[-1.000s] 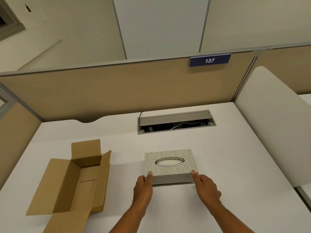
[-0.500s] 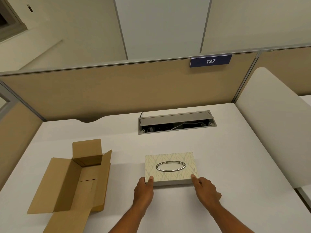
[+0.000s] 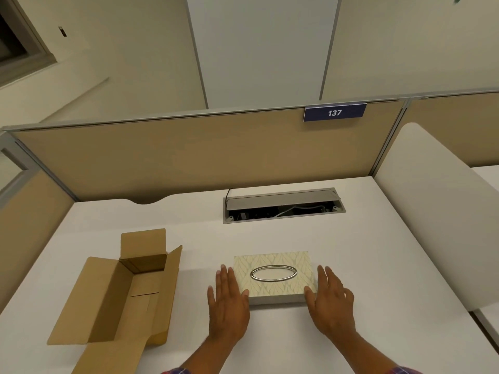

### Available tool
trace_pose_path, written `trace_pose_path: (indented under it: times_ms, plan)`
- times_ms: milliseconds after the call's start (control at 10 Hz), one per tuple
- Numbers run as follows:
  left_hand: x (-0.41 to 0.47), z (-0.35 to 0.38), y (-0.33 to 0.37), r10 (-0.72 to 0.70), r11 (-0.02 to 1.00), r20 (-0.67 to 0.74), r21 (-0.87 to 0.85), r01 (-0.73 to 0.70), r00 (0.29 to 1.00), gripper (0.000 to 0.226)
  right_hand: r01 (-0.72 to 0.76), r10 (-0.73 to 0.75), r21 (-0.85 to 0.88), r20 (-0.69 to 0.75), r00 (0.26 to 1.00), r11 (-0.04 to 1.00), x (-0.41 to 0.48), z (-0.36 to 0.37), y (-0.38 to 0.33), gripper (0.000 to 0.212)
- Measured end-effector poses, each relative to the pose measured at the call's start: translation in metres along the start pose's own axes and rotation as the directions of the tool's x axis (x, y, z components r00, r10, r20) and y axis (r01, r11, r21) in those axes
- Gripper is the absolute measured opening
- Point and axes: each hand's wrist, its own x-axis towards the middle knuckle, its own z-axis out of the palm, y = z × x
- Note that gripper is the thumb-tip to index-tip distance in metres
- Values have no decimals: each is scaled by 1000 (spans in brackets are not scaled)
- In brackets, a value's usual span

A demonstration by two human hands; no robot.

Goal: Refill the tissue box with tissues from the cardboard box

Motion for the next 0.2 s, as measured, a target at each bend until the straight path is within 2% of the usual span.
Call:
trace_pose_path:
  times_ms: [100, 200]
  plan:
    - [4, -1, -4, 128, 987, -35, 98, -125, 991, 101, 106, -106, -76, 8, 994, 991, 3, -11, -2, 76]
    - [11, -8, -7, 241, 961, -73, 159, -227, 968, 102, 215, -216, -111, 5, 976, 970, 11, -20, -5, 92]
